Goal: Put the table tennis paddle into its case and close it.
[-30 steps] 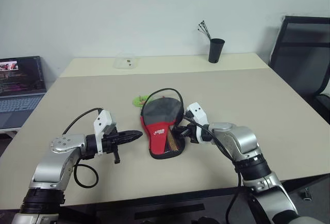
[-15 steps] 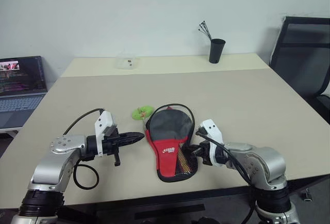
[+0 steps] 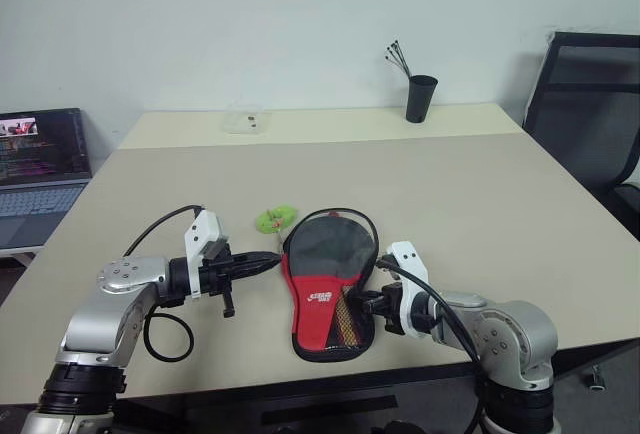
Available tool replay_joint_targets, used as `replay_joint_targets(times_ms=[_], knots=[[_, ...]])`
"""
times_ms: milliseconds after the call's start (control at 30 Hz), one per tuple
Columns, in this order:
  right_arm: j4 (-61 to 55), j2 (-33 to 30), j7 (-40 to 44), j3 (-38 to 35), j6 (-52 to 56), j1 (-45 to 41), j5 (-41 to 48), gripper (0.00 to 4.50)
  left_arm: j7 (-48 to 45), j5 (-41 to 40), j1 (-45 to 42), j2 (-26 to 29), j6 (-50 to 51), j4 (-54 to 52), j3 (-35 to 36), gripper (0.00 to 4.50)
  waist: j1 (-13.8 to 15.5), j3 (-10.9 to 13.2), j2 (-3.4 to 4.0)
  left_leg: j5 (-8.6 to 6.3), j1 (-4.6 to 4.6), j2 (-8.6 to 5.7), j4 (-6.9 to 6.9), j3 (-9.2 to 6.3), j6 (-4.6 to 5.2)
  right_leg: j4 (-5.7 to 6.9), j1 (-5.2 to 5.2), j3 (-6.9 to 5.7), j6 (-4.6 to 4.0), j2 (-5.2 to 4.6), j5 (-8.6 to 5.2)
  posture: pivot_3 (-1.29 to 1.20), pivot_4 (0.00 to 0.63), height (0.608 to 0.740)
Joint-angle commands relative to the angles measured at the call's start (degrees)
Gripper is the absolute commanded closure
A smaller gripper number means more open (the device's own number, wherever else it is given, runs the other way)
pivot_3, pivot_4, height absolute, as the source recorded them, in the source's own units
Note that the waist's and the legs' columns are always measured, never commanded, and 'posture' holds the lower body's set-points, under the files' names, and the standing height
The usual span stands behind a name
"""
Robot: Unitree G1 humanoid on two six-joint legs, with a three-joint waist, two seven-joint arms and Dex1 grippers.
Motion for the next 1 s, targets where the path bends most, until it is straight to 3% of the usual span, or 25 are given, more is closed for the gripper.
replay_joint_targets(times_ms=[33,200,400,433,533,733,933,1000], knots=[[-3.62,-1.76,-0.34,-0.36,0.44,-0.61,1.37,3.97,0.45,-0.36,0.33,0.46,-1.06,-1.25,1.01,4.50,0.00,0.00,0.00,0.00,0.00,0.00,0.00,0.00,0.00,-0.01,0.00,0.00,0.00,0.00,0.00,0.00,0.150,0.740],[-8.47,-9.42,0.81,2.82,0.32,-3.32,2.30,2.43,1.68,-0.90,0.94,0.35,-0.15,-1.63,1.66,4.50,0.00,0.00,0.00,-0.01,-0.02,-0.01,0.00,0.01,-0.01,-0.07,0.00,0.00,0.00,-0.02,0.00,0.00,0.150,0.740],[-9.51,-14.04,5.99,0.16,-0.69,-9.40,7.81,0.28,2.43,-0.69,1.27,1.37,1.70,-0.85,1.26,4.50,0.00,0.00,-0.01,-0.01,-0.01,0.02,-0.06,-0.02,0.00,-0.09,-0.01,-0.03,-0.01,0.00,-0.01,0.00,0.150,0.740],[-8.89,-14.31,6.63,-0.15,-1.53,-10.66,8.22,0.04,2.38,-0.52,1.33,1.61,1.93,-0.56,1.17,4.50,-0.09,0.01,0.00,-0.01,-0.01,0.02,-0.06,-0.02,0.00,-0.10,-0.01,-0.03,-0.01,0.00,-0.01,0.00,0.150,0.740],[-4.48,-16.26,8.91,3.26,-9.80,-13.28,7.49,0.04,2.68,0.34,1.15,1.61,1.04,0.54,1.13,4.50,-0.07,0.00,-0.01,-0.01,-0.01,0.01,-0.06,-0.02,0.00,-0.11,-0.01,-0.03,-0.01,0.00,-0.01,0.00,0.150,0.740],[8.96,-13.55,9.45,16.76,-28.63,-15.31,0.10,0.00,8.82,3.26,-0.76,-0.01,-1.66,4.22,1.92,2.45,-0.11,0.00,-0.02,-0.01,-0.01,0.01,-0.15,0.01,0.01,-0.18,-0.03,-0.01,-0.01,0.02,-0.01,0.00,0.150,0.740],[18.77,-11.66,10.80,21.85,-39.30,-15.17,-4.79,0.00,15.71,5.06,-3.31,-2.27,-2.72,7.57,2.79,0.28,0.02,-0.02,-0.08,-0.01,-0.10,-0.03,-0.13,0.07,0.00,-0.21,-0.06,0.01,0.02,0.02,0.01,0.00,0.150,0.740],[20.47,-11.79,11.08,23.19,-41.68,-15.06,-6.62,0.00,17.38,6.21,-4.34,-2.59,-3.09,8.96,2.20,0.01,0.07,-0.04,-0.12,-0.01,-0.11,-0.05,-0.11,0.08,0.00,-0.21,-0.06,0.01,0.03,0.01,0.01,0.00,0.150,0.740]])
